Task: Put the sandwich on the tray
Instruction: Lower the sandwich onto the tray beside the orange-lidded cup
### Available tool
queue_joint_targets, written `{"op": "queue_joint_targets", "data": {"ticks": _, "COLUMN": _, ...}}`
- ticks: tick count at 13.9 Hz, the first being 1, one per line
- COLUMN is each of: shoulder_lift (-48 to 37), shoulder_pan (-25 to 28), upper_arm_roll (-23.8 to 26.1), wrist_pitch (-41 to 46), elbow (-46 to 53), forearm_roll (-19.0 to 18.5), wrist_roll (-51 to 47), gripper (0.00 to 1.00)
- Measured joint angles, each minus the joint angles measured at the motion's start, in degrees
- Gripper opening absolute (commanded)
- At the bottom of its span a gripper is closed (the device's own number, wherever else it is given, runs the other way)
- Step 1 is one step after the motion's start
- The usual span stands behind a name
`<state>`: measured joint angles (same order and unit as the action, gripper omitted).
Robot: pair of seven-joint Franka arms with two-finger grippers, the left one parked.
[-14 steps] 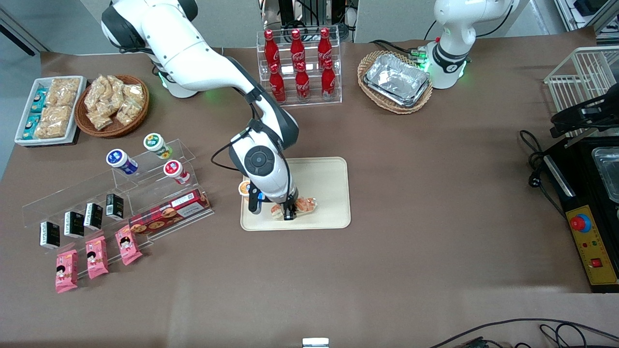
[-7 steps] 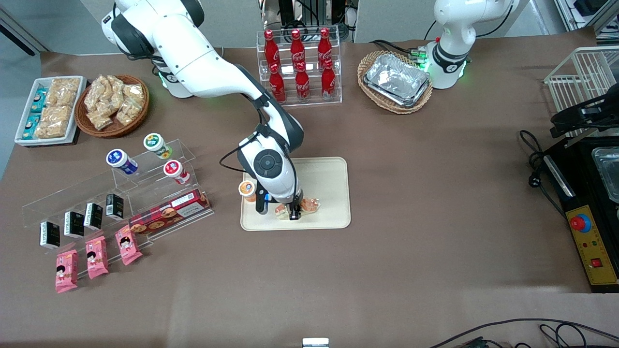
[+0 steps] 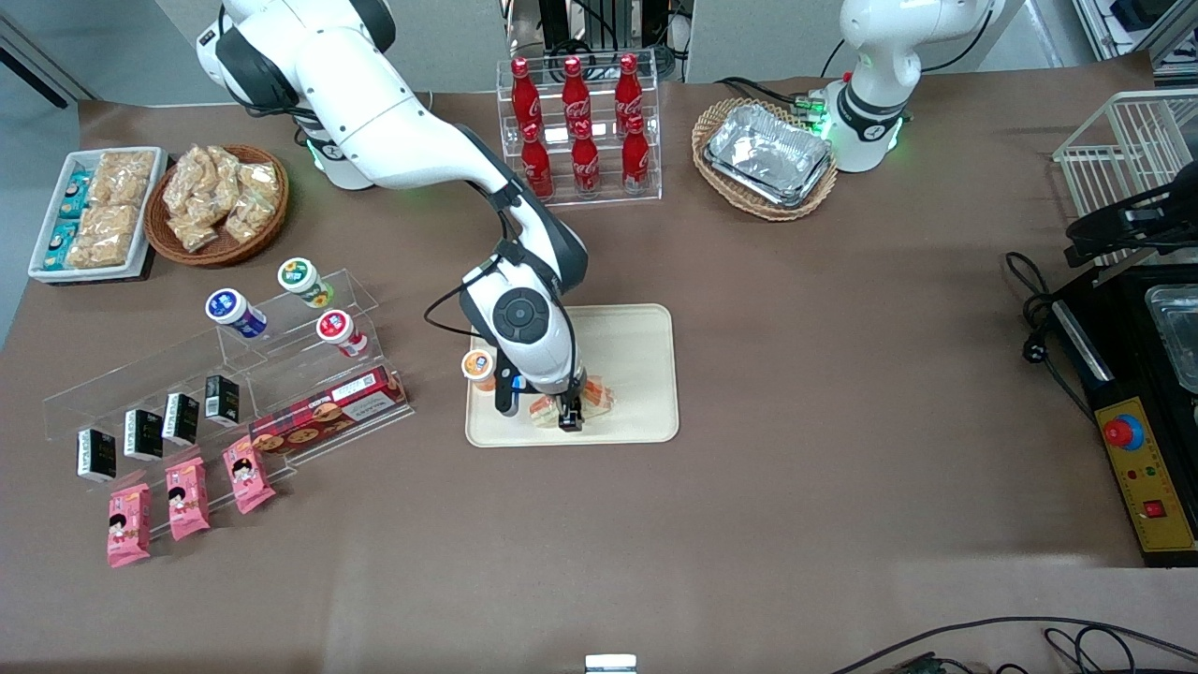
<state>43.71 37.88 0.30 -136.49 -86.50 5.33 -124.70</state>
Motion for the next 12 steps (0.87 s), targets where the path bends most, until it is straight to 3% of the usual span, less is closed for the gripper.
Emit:
{"op": "queue_joint_targets", "data": {"ticks": 7, "shoulder_lift": -0.3, "shoulder_pan": 0.0, "upper_arm_roll": -0.1, "wrist_pitch": 0.1, "elbow": 0.9, "forearm_roll": -0.1, "wrist_roll": 0.3, "gripper": 1.00}}
{"op": "queue_joint_targets", "data": {"ticks": 12, "shoulder_lift": -3.8, "shoulder_pan": -0.2, "upper_arm_roll": -0.2, "wrist_pitch": 6.7, "elbow": 2.0, "forearm_roll": -0.1, "wrist_roll": 2.8, "gripper": 1.00}}
